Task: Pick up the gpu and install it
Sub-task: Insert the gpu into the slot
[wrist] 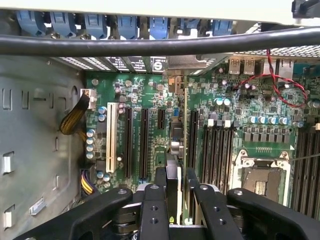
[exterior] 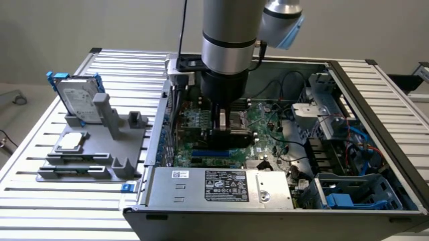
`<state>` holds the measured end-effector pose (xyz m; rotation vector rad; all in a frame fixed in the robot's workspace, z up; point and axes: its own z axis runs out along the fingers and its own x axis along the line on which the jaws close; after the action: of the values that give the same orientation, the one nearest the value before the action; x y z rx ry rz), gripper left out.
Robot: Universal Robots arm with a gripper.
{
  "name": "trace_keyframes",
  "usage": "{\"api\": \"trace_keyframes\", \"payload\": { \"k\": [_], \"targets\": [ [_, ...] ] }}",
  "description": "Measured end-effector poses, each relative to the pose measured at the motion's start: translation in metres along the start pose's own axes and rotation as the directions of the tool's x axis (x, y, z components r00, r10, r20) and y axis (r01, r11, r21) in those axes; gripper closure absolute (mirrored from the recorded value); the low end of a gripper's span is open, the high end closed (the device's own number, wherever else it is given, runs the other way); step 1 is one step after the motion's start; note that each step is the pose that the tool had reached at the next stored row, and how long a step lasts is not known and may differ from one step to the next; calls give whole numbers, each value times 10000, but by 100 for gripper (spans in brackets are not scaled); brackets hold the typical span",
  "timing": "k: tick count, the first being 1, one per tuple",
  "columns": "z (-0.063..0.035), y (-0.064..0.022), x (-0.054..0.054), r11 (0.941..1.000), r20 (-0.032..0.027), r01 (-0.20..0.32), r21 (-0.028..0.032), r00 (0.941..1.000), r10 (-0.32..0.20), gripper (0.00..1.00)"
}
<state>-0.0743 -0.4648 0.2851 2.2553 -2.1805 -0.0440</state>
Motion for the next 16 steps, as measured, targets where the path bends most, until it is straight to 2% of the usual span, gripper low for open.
{"api": "trace_keyframes", "payload": {
  "k": [16],
  "targets": [
    [88, 47, -8, 10000, 2, -18, -16, 10000, 18, 74]
  ]
}}
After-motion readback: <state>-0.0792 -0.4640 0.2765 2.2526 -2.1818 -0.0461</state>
